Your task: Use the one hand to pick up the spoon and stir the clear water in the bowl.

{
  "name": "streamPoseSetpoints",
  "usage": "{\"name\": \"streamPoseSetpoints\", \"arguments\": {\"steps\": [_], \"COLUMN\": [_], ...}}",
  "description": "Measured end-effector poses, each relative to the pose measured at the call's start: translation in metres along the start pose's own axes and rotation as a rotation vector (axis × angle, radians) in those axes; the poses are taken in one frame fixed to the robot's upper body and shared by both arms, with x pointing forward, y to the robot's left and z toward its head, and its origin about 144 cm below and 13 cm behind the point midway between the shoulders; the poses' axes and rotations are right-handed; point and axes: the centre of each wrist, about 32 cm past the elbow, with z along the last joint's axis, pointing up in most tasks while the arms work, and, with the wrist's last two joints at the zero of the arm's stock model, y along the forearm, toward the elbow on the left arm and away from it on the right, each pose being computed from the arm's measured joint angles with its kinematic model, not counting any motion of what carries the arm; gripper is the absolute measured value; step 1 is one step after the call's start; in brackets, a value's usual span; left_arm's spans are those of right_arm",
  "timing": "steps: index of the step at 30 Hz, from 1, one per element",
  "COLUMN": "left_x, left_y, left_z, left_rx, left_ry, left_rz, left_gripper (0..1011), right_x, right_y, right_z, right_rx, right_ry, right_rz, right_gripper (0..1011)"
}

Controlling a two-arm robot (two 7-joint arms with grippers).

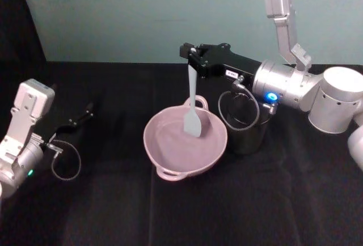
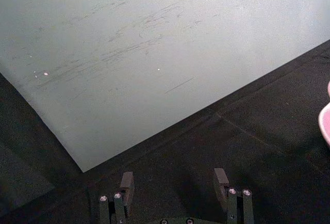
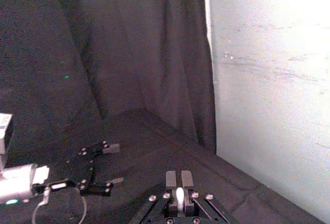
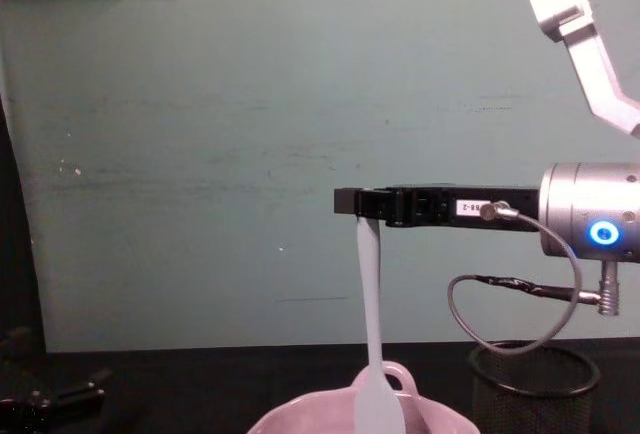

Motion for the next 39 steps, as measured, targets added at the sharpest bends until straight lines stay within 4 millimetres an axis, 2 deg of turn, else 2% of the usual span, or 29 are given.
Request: {"name": "streamPoseSetpoints", "arguments": {"steps": [8,18,31,39], "left_x": [0.000,0.000,0.000,0.000], "left_y": [0.000,0.000,0.000,0.000], "left_z": [0.000,0.000,0.000,0.000], "left_rx": [0.000,0.000,0.000,0.000], "left_ry": [0.000,0.000,0.000,0.000], "left_rz": [0.000,0.000,0.000,0.000], "left_gripper": [1011,1011,1011,1011], "right_x": [-0.014,-0.025,-0.007,0.009], "right_y": [-0.006,0.008,0.036,0.032], "right_z": [-0.001,-0.002,0.000,0.002], "right_rx": [-0.009,-0.006,-0.006,0.005], "right_ry": [0.004,0.006,0.012,0.015], "right_rz": [0.027,0.077,0.092,0.054], "right_gripper": [64,64,64,64]}}
